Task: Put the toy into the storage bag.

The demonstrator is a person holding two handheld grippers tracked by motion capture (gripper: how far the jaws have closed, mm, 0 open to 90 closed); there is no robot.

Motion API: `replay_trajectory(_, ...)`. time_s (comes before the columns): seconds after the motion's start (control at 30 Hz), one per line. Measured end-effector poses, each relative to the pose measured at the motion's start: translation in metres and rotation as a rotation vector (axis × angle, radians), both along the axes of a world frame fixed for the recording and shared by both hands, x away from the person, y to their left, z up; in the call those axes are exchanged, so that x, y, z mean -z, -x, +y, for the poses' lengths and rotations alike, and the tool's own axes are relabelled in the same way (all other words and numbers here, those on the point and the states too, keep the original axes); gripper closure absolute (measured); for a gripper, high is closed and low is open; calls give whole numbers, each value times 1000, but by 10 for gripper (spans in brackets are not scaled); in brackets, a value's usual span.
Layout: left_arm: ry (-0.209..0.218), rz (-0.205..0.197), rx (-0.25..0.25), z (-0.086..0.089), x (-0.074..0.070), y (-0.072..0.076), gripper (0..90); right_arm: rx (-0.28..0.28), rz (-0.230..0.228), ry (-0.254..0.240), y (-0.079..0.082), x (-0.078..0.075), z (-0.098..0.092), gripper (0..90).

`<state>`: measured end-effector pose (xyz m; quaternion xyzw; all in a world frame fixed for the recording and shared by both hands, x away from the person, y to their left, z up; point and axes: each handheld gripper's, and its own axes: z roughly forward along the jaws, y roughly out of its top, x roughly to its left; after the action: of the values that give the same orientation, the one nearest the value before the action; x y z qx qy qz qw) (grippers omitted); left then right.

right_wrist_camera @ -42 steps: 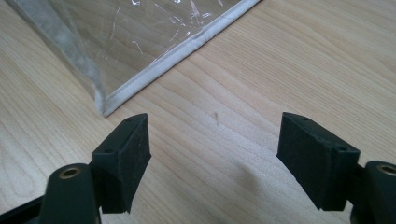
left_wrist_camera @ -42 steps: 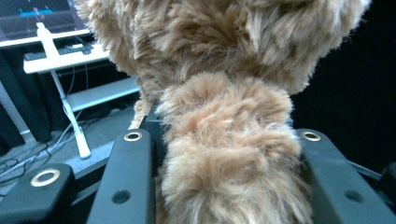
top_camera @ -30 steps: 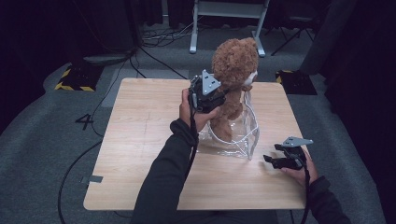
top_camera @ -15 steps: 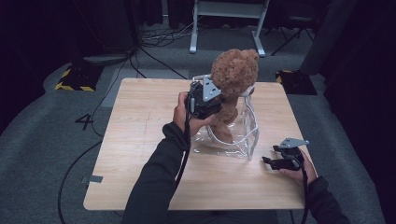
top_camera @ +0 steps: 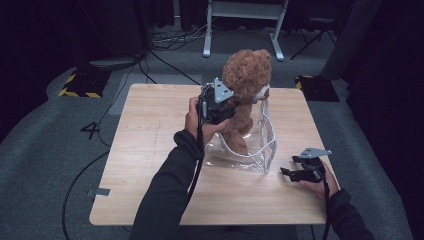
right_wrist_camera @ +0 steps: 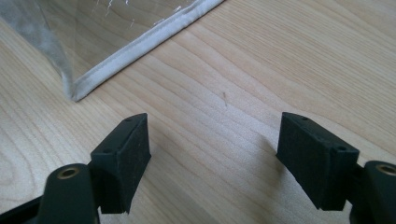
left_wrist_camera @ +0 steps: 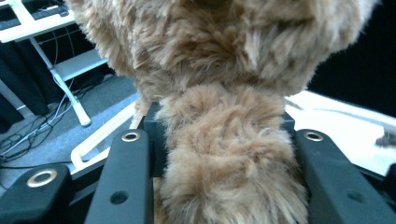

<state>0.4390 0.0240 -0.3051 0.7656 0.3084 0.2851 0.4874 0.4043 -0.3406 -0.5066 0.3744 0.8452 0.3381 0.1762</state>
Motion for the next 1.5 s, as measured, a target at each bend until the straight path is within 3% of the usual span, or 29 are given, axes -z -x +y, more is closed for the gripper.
replay_trajectory(0.13,-21,-9,-7,-8,-12,-6,576,0,1,-6,0,0,0,254)
replay_trajectory(0.27,-42,-5,-22,-18,-14,-9,576,0,4,-10,-1,1,-1,252)
replay_trajectory(0.43,-81,5,-28,-25,-2,-9,572,-3,3,-7,0,0,-1,260)
replay_trajectory(0.57,-78,30,-44,-20,11,-11,556,-2,8,-13,0,1,-2,258)
replay_trajectory(0.7,-172,41,-30,-20,22,-9,529,-3,7,-11,0,1,-2,258)
replay_trajectory(1.2,-205,119,9,-15,34,-10,521,-9,8,-27,0,2,-5,268)
replay_trajectory(1.5,-213,145,28,-12,37,-11,516,-6,-2,-37,0,3,-6,255)
